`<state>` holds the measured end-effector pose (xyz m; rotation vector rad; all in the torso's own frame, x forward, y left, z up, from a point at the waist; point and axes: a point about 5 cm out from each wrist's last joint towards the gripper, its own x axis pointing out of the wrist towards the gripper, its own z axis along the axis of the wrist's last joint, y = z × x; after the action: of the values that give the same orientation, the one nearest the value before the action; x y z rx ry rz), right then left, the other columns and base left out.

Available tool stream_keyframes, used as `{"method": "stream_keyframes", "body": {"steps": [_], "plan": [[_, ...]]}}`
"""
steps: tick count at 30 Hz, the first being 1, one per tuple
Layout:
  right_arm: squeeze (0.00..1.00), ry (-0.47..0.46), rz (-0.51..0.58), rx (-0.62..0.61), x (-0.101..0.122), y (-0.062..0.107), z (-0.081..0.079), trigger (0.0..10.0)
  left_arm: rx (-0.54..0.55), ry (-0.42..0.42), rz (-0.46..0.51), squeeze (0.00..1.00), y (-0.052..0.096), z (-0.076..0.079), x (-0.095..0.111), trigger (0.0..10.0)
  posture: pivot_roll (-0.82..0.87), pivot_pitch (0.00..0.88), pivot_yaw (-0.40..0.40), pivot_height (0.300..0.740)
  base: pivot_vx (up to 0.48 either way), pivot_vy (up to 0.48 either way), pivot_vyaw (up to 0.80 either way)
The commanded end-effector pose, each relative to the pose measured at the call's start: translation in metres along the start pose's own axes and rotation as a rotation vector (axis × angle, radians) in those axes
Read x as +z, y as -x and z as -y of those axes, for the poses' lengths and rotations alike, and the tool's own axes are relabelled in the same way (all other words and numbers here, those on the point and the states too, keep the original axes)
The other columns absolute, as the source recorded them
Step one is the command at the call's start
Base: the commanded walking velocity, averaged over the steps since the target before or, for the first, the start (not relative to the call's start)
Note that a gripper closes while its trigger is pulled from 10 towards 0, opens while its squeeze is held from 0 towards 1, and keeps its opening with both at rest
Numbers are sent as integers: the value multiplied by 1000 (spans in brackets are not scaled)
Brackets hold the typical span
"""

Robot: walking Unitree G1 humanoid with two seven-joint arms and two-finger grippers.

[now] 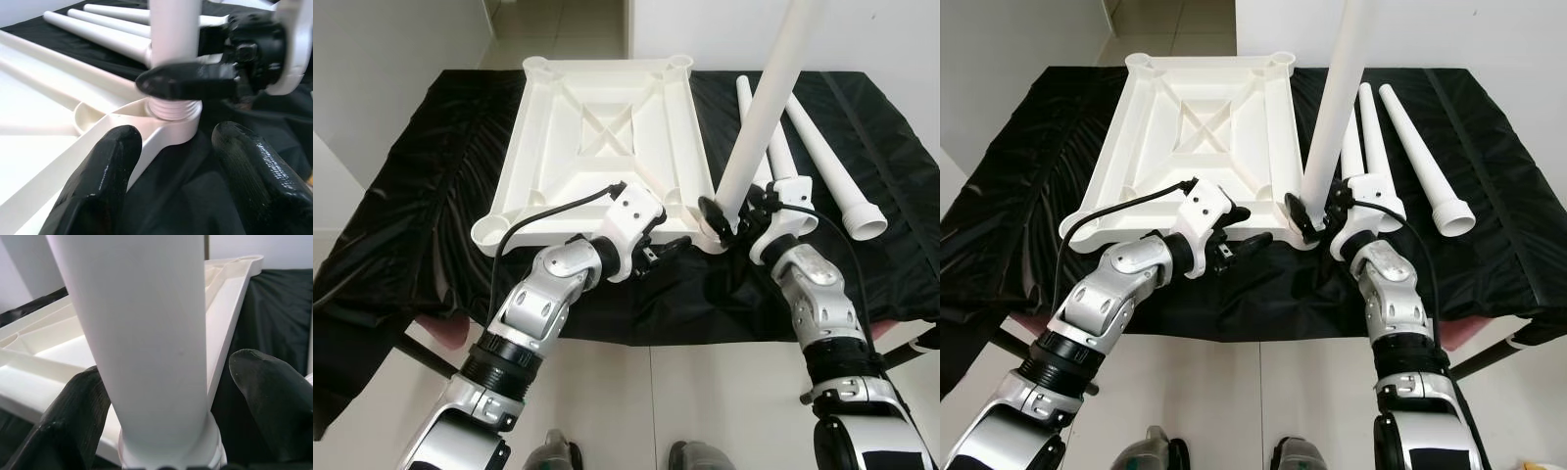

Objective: Building children table

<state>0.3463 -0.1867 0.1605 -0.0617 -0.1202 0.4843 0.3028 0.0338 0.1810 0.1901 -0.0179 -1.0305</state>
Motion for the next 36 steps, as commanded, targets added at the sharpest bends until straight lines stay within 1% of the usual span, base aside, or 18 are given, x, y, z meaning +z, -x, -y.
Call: {"method": "stream_keyframes", "body": {"steps": [1, 5, 7, 10, 12, 15, 18, 24, 30, 36], "plan": [[0, 7, -5, 31, -1, -1, -2, 10000, -105, -1, -9, 0, 1, 7, -1, 10000, -53, 63, 58, 740, 0, 0, 0], [0, 10, -20, 55, -4, -2, 1, 10000, -109, 1, -5, 0, 1, 8, 1, 10000, -53, 63, 58, 740, 0, 0, 0], [0, 28, -40, 64, -7, -2, 8, 10000, -115, 3, -3, 0, 2, 9, 1, 10000, -49, 58, 59, 740, 0, 0, 0], [0, 33, -44, 62, -6, -3, 11, 10000, -119, 3, -4, 0, 2, 10, 1, 10000, -49, 58, 59, 740, 0, 0, 0], [0, 46, -36, 60, -3, -5, 18, 10000, -139, 2, -10, 0, 4, 13, 1, 10000, -46, 52, 62, 740, 0, 0, 0], [0, 48, -33, 60, -2, -5, 20, 10000, -147, 0, -12, 0, 4, 14, 1, 10000, -46, 52, 62, 740, 0, 0, 0], [0, 64, -20, 66, 5, -8, 25, 10000, -166, 2, -27, 0, 6, 18, -2, 10000, -44, 47, 62, 740, 0, 0, 0], [0, 73, -22, 82, 6, -11, 26, 10000, -178, 5, -33, 0, 7, 21, -3, 10000, -40, 44, 60, 740, 0, 0, 0], [0, 61, -82, 143, -9, -10, 19, 10000, -194, 10, -44, 0, 8, 26, -5, 10000, -39, 41, 58, 740, 0, 0, 0], [0, 57, -91, 143, -12, -9, 19, 10000, -188, 14, -48, 0, 8, 26, -5, 10000, -40, 40, 56, 740, 0, 0, 0]]}}
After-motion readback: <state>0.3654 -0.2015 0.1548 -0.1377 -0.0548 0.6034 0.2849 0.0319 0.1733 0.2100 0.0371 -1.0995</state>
